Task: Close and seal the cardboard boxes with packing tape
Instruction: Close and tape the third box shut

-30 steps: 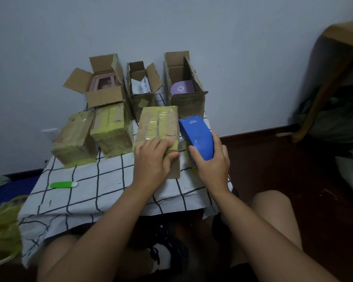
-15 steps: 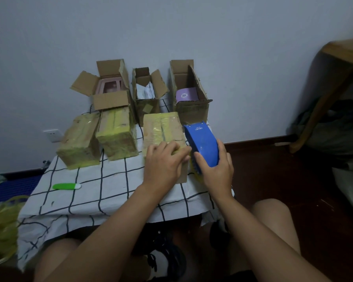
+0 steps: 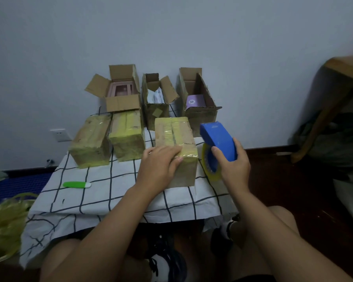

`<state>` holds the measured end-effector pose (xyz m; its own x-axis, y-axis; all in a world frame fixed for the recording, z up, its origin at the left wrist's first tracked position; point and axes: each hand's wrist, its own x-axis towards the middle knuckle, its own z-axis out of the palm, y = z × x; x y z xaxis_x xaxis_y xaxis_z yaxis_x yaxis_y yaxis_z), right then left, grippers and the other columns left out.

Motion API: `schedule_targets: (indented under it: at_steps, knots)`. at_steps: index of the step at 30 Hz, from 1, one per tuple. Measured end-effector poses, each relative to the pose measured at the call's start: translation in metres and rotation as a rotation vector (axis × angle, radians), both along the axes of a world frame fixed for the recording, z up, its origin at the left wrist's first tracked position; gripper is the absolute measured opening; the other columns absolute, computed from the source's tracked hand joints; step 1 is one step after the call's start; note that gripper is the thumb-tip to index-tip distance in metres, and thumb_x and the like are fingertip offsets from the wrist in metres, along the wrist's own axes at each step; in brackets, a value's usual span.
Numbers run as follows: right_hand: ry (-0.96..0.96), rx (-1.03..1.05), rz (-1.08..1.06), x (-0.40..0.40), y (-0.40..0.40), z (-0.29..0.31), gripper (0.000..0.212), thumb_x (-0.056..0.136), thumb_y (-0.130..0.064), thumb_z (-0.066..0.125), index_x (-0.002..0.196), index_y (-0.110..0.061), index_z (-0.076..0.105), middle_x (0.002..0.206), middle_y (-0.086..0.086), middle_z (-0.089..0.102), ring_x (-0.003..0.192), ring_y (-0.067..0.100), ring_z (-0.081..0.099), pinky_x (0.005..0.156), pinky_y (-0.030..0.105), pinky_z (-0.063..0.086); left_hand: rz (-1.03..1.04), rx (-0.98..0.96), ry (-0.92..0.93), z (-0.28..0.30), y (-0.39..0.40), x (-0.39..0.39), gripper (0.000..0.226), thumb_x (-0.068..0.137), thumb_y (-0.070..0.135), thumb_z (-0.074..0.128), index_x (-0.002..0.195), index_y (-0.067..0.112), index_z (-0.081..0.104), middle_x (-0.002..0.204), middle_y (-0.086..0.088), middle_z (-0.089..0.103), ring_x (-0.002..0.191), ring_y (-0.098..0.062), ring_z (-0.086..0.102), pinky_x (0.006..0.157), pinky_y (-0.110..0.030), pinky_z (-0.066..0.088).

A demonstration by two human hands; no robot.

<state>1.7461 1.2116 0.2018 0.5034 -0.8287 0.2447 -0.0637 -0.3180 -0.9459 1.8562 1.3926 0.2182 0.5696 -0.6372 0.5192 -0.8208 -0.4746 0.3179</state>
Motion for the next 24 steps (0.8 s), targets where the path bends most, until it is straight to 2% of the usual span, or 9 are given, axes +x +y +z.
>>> schedule_targets:
  at_steps: [2,3,6,9,11,14,17,20,24]
  knots:
    - [-0.040,-0.016,-0.021,0.000,-0.004,0.016,0.072,0.077,-0.058,0.073,0.137,-0.026,0.052,0.126,-0.007,0.054,0.115,0.012,0.054,0.097,0.041,0.052,-0.005,-0.070,0.026,-0.002,0.000,0.002,0.028,0.092,0.039,0.056,0.115,0.028,0.069,0.118,0.012,0.068,0.113,-0.010,0.057,0.088,-0.028,0.024]
    - [-0.070,-0.021,-0.031,0.000,-0.005,0.026,0.070,0.078,-0.055,0.074,0.137,-0.025,0.052,0.125,-0.006,0.054,0.115,0.012,0.054,0.097,0.039,0.053,-0.004,-0.082,0.020,-0.003,-0.001,0.003,0.026,0.091,0.038,0.058,0.111,0.028,0.071,0.115,0.013,0.070,0.110,-0.010,0.059,0.083,-0.026,0.023]
    - [-0.177,-0.032,-0.041,0.001,-0.003,0.058,0.069,0.084,-0.040,0.077,0.143,-0.020,0.049,0.129,-0.008,0.052,0.118,0.007,0.052,0.093,0.018,0.049,0.010,-0.090,-0.019,-0.007,-0.004,0.004,0.023,0.088,0.035,0.062,0.106,0.027,0.075,0.108,0.011,0.073,0.101,-0.011,0.064,0.074,-0.024,0.020]
    - [-0.261,-0.042,0.000,0.005,0.008,0.083,0.070,0.084,-0.037,0.077,0.145,-0.018,0.048,0.134,-0.007,0.052,0.120,0.006,0.052,0.087,0.006,0.047,-0.002,-0.122,-0.030,-0.009,-0.003,0.006,0.024,0.090,0.037,0.060,0.106,0.027,0.074,0.111,0.011,0.072,0.106,-0.014,0.061,0.080,-0.024,0.023]
    - [-0.262,-0.042,0.059,0.011,0.019,0.092,0.072,0.082,-0.042,0.077,0.144,-0.018,0.049,0.136,-0.005,0.054,0.122,0.009,0.054,0.095,0.018,0.051,0.001,-0.120,-0.038,-0.013,-0.002,0.008,0.030,0.092,0.043,0.053,0.107,0.028,0.074,0.118,0.007,0.067,0.113,-0.019,0.052,0.089,-0.030,0.029]
    - [-0.204,-0.073,0.144,0.018,0.035,0.090,0.077,0.078,-0.051,0.076,0.144,-0.021,0.049,0.135,-0.006,0.055,0.122,0.010,0.054,0.101,0.037,0.052,0.004,-0.113,-0.061,-0.019,0.002,0.008,0.035,0.092,0.044,0.050,0.115,0.026,0.071,0.119,0.001,0.062,0.110,-0.022,0.048,0.088,-0.037,0.040]
    - [-0.169,-0.109,0.154,0.021,0.043,0.084,0.078,0.079,-0.054,0.073,0.146,-0.023,0.046,0.129,-0.007,0.054,0.119,0.009,0.054,0.099,0.038,0.052,-0.004,-0.159,-0.033,-0.023,0.007,0.007,0.031,0.090,0.036,0.063,0.114,0.018,0.067,0.113,0.002,0.066,0.101,-0.019,0.052,0.083,-0.032,0.044]
    - [-0.142,-0.134,0.122,0.022,0.040,0.083,0.075,0.083,-0.052,0.072,0.146,-0.022,0.046,0.128,-0.006,0.054,0.118,0.010,0.054,0.099,0.040,0.052,0.037,-0.189,-0.014,-0.018,0.004,0.005,0.024,0.084,0.030,0.071,0.104,0.016,0.068,0.104,0.002,0.069,0.095,-0.019,0.055,0.078,-0.027,0.039]
    - [-0.118,-0.139,0.119,0.022,0.038,0.083,0.076,0.081,-0.056,0.070,0.145,-0.023,0.046,0.131,-0.003,0.055,0.119,0.013,0.055,0.098,0.042,0.053,-0.061,-0.199,0.046,-0.022,0.011,0.005,0.035,0.091,0.037,0.062,0.117,0.014,0.067,0.125,0.002,0.063,0.118,-0.017,0.053,0.099,-0.030,0.045]
